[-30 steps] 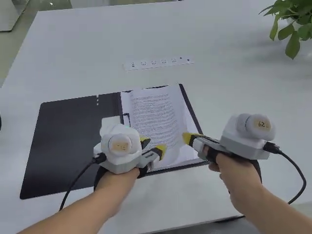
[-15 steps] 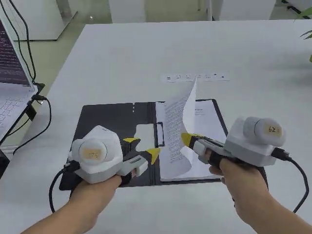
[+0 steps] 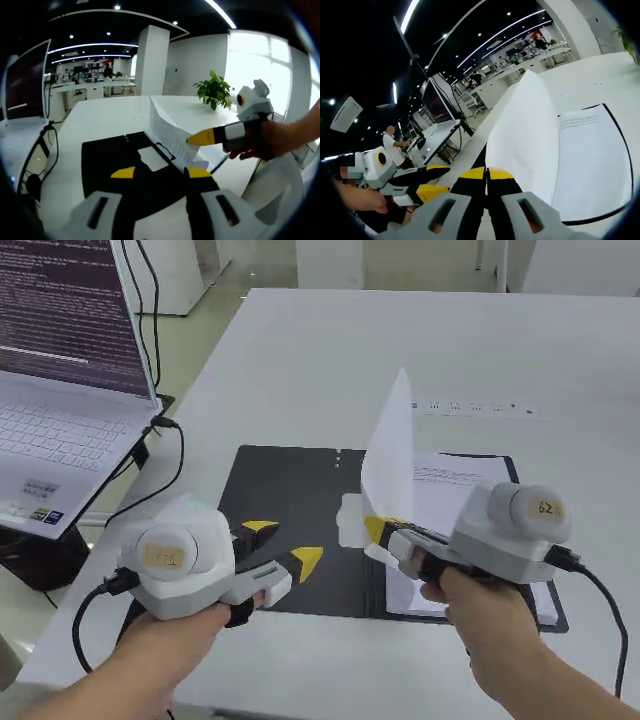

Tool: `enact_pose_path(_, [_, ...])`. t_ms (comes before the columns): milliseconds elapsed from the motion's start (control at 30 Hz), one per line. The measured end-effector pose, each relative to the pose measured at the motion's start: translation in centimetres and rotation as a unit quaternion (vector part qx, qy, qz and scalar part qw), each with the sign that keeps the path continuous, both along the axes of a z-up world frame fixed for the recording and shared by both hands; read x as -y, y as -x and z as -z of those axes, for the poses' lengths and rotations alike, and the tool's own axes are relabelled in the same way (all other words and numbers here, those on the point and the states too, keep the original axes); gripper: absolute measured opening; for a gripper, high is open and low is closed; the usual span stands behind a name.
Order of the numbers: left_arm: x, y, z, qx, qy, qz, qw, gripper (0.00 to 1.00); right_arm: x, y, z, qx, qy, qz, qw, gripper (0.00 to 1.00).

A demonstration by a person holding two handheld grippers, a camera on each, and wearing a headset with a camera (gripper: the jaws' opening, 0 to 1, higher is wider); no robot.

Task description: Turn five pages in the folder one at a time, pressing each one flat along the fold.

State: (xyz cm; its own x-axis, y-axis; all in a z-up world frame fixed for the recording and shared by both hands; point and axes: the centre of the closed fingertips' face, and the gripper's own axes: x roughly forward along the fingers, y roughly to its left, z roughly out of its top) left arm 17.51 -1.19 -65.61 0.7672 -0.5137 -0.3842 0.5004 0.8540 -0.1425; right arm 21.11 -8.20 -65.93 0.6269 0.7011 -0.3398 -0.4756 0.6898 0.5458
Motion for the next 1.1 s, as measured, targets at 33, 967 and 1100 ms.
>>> enact_pose_path(33, [-0.5, 0.2, 0.1, -0.002, 0.0, -0.004, 1.0, 0.36, -0.7, 0.1, 0.2, -0.002, 0.001, -0.004, 1.0, 0.0])
enact_pose_path(967, [-8.1, 3.2, 4.3, -0.054, -0.022, -0.046, 0.9972, 0.37, -9.1, 1.8, 10.5, -0.066, 0.128, -0.08, 0.9864, 0.0])
enact_pose_path(1100, [-8.3, 3.2, 5.5, -0.068, -0.027, -0.045, 0.9963, 0.37, -9.4, 1.5, 12.0, -0.07, 0.138, -0.084, 0.9844, 0.0])
